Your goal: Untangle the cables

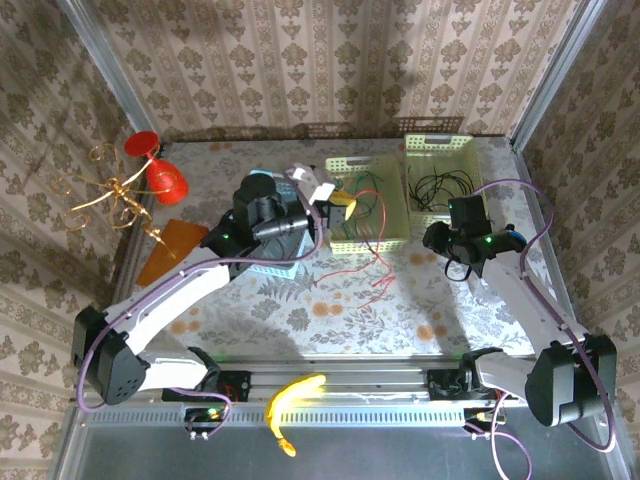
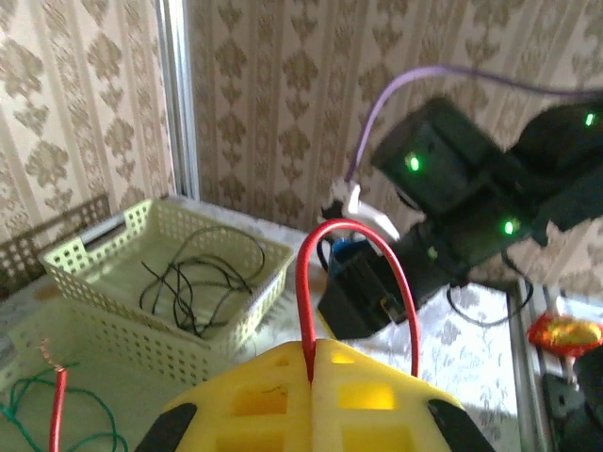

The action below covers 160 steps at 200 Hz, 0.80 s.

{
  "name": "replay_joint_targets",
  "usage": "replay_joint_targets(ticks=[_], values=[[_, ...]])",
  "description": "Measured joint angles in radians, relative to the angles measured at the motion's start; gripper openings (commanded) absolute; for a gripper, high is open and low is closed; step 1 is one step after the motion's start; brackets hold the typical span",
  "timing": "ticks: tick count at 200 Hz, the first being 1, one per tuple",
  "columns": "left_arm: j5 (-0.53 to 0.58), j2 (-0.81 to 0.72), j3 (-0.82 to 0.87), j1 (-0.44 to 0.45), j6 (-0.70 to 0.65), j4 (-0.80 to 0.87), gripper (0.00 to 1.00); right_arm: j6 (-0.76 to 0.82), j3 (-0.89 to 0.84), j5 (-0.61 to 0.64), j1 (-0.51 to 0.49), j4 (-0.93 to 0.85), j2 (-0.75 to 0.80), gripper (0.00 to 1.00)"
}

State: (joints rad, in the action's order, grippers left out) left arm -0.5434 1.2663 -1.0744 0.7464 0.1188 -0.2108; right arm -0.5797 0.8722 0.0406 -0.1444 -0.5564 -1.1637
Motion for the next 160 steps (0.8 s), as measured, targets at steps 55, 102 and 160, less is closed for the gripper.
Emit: replay_joint_targets(ticks=[55, 102, 160], values=[[-0.132, 0.038, -0.001, -0.050, 0.120, -0.028, 0.00, 0.000, 0.000, -0.004, 0.000, 0.002, 0.000, 0.46], [-0.161, 0.075, -0.004, 0.024, 0.101, 0.042, 0.00, 0.059, -0.023, -0.211, -0.011, 0.087, 0.024, 0.48], [-0.160, 0.075, -0.004, 0.023, 0.090, 0.049, 0.00, 0.137, -0.057, -0.454, -0.129, 0.095, -0.030, 0.50]])
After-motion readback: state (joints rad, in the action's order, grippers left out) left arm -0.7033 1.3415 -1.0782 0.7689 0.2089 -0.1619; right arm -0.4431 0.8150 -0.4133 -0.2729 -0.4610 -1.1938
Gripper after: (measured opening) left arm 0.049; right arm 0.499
